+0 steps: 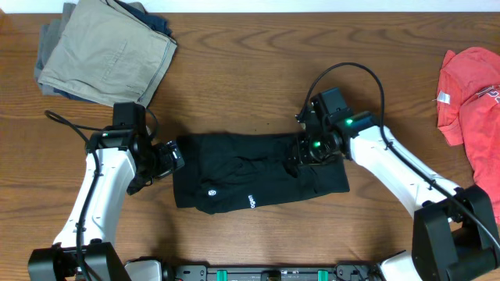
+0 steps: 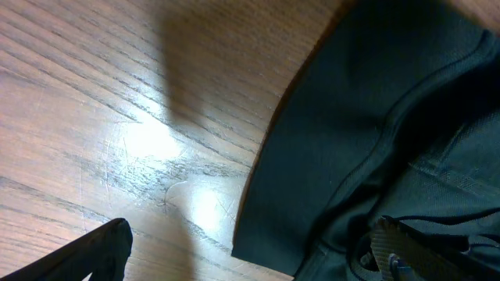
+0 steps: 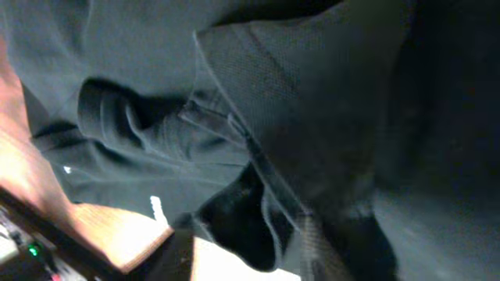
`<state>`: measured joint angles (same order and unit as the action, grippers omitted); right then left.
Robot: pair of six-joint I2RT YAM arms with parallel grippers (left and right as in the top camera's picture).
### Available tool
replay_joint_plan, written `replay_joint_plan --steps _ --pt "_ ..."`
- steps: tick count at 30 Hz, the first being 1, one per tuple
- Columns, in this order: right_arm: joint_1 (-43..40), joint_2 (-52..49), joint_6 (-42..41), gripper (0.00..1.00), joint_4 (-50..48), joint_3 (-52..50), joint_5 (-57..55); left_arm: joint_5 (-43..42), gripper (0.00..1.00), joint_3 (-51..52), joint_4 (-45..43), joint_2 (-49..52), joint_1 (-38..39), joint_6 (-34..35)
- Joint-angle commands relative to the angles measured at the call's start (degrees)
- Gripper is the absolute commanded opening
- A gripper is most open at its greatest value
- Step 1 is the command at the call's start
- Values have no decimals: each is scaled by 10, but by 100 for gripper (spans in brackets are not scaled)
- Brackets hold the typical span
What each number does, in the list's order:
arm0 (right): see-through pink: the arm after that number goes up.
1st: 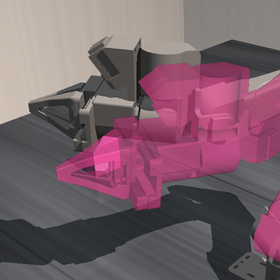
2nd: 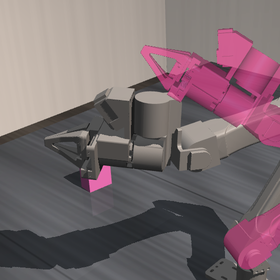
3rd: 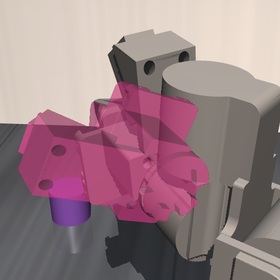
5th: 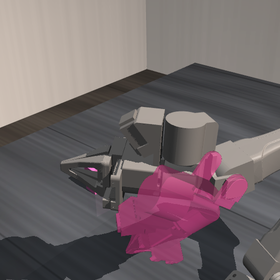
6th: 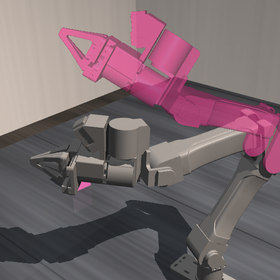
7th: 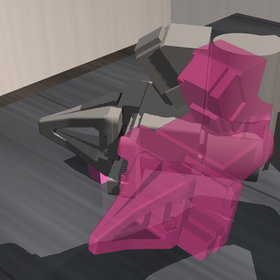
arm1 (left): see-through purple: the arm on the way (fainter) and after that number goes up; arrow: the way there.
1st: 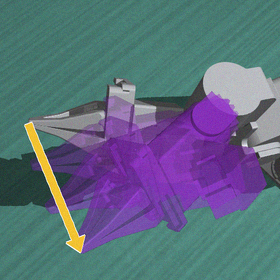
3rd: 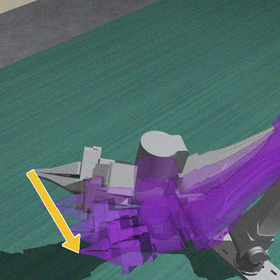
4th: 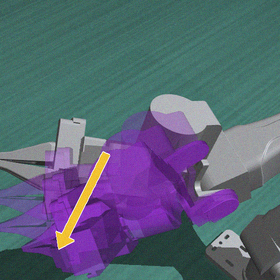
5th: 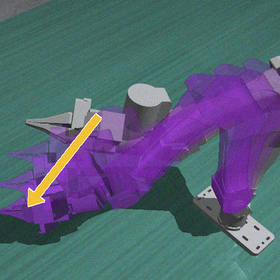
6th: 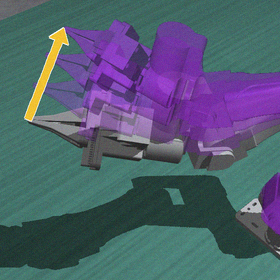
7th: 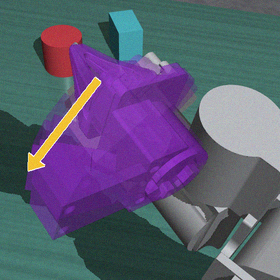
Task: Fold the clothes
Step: 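Fold the strip's right end leftward with the right gripper toward center, then press the folded right end down and release with the right gripper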
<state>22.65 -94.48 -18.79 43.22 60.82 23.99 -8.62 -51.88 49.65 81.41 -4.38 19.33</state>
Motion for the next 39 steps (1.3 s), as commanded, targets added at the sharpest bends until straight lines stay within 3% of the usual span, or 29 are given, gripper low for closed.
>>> replay_joint_plan --steps 1,5,11,18,39 --pt "-28 1 22 56 13 24 -17 1 98 4 2 6 1 0" --pt "-45 1 22 55 34 24 -59 1 98 4 2 6 1 0" --pt "-44 -3 21 43 39 14 -87 1 98 4 -1 6 1 1" --pt "-16 -22 10 43 4 -19 -82 1 98 4 -2 6 1 1" --pt "28 -33 -7 41 -77 -14 78 1 98 4 -3 6 1 0"
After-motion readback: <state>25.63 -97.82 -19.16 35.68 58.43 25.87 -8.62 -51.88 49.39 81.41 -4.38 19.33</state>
